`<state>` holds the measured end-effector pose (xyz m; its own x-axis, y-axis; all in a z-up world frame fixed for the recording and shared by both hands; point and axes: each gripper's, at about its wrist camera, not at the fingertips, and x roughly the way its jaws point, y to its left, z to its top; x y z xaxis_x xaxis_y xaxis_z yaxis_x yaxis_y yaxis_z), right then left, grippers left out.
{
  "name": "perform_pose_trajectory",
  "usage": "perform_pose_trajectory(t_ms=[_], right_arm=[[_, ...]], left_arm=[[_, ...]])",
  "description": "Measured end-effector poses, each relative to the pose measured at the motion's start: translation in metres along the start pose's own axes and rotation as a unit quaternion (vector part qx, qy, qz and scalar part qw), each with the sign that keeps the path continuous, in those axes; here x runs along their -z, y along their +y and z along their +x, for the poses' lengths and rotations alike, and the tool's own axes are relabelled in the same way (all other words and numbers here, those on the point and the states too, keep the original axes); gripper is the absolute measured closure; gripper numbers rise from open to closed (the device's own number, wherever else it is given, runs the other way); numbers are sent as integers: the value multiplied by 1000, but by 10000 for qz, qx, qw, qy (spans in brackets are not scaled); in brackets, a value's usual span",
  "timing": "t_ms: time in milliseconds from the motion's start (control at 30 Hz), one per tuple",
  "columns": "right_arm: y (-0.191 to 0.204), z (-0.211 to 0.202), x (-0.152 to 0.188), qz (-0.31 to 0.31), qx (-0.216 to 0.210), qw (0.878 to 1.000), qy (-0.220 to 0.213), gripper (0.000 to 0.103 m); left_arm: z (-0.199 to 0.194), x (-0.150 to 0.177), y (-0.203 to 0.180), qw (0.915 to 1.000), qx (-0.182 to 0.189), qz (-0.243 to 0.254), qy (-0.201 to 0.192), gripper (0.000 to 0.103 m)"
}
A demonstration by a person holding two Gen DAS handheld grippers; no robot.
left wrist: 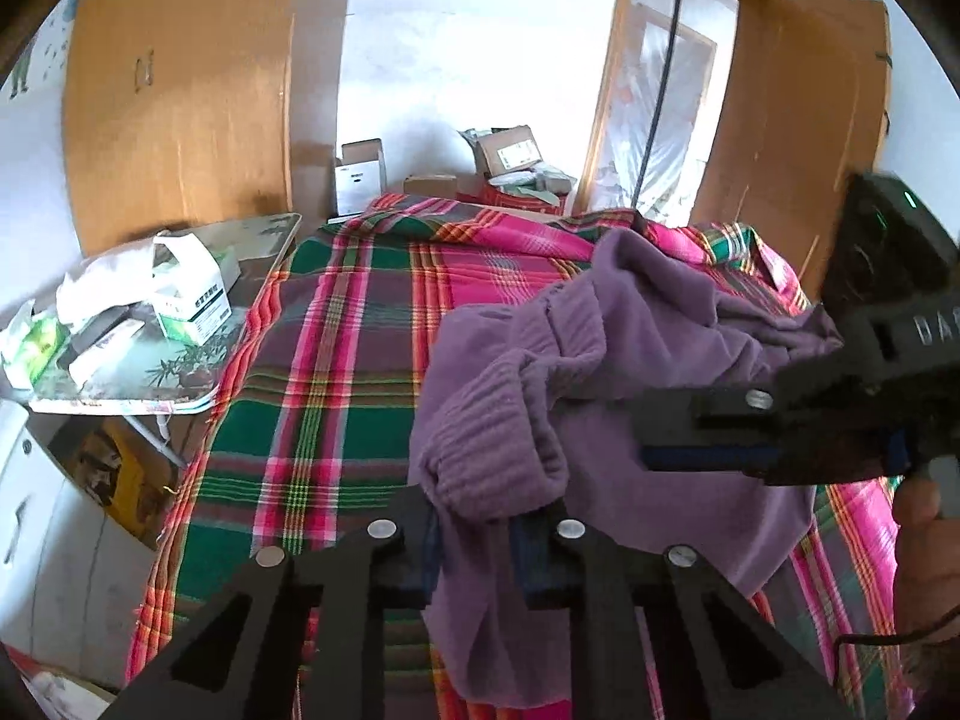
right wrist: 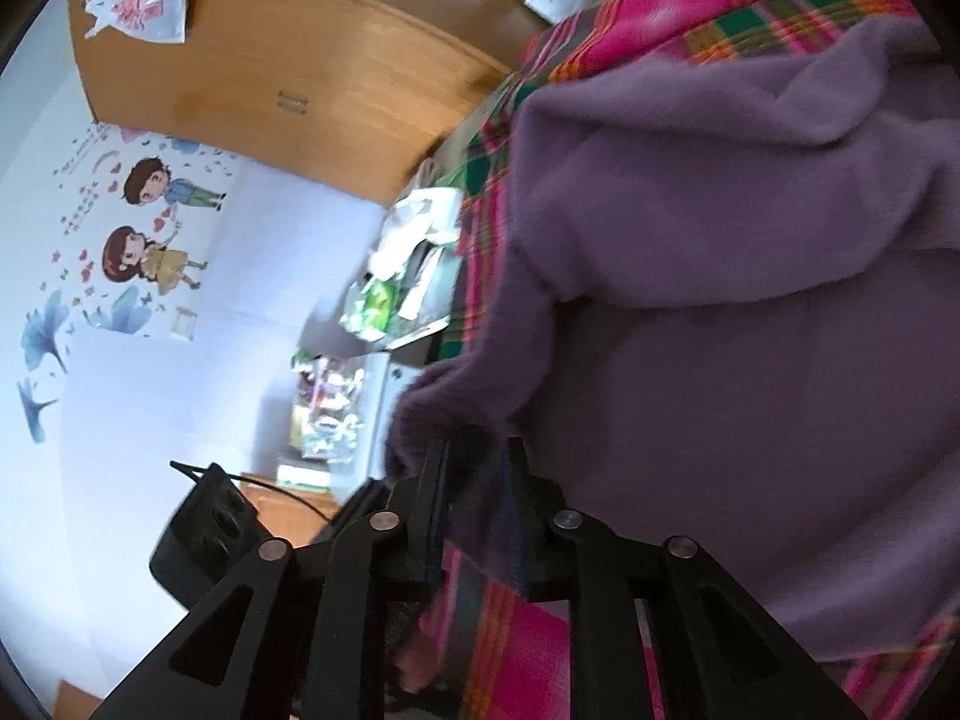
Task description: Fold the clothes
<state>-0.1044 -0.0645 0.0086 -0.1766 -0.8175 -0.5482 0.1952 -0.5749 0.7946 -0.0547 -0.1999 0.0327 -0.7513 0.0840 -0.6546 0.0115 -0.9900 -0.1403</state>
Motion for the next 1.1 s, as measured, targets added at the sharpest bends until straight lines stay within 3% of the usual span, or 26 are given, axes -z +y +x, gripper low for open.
perform_pose_trajectory(t_ms=[100, 233, 333, 633, 900, 967, 1033, 1100], right_arm=[[-9, -17, 3, -62, 222, 9995, -205, 79], [-20, -40, 9, -131, 418, 9979, -467, 79], [-25, -52, 17, -232, 637, 9959, -593, 76], [-45, -89, 38, -357, 1245, 9867, -983, 75], [-59, -122, 57, -517, 2031, 9653, -1556, 73], [-66, -122, 60, -492, 2219, 9608, -1586, 69], [-71, -120, 62, -488, 2297, 9579, -1653, 54], [-77, -119, 60, -449, 2310, 9576, -1665, 54]], left_arm=[[1, 0, 4, 9999, 102, -41, 32, 83], [10, 2, 3, 9998, -57, 35, 201, 66], [16, 4, 4, 9994, 95, 14, 318, 55], [24, 4, 10, 9991, 47, -136, 402, 34], [30, 3, 17, 9986, 76, -290, 442, 33], [33, 3, 18, 9975, 99, -380, 594, 33], [35, 2, 20, 9962, 174, -499, 699, 38], [36, 0, 23, 9946, 295, -646, 760, 43]])
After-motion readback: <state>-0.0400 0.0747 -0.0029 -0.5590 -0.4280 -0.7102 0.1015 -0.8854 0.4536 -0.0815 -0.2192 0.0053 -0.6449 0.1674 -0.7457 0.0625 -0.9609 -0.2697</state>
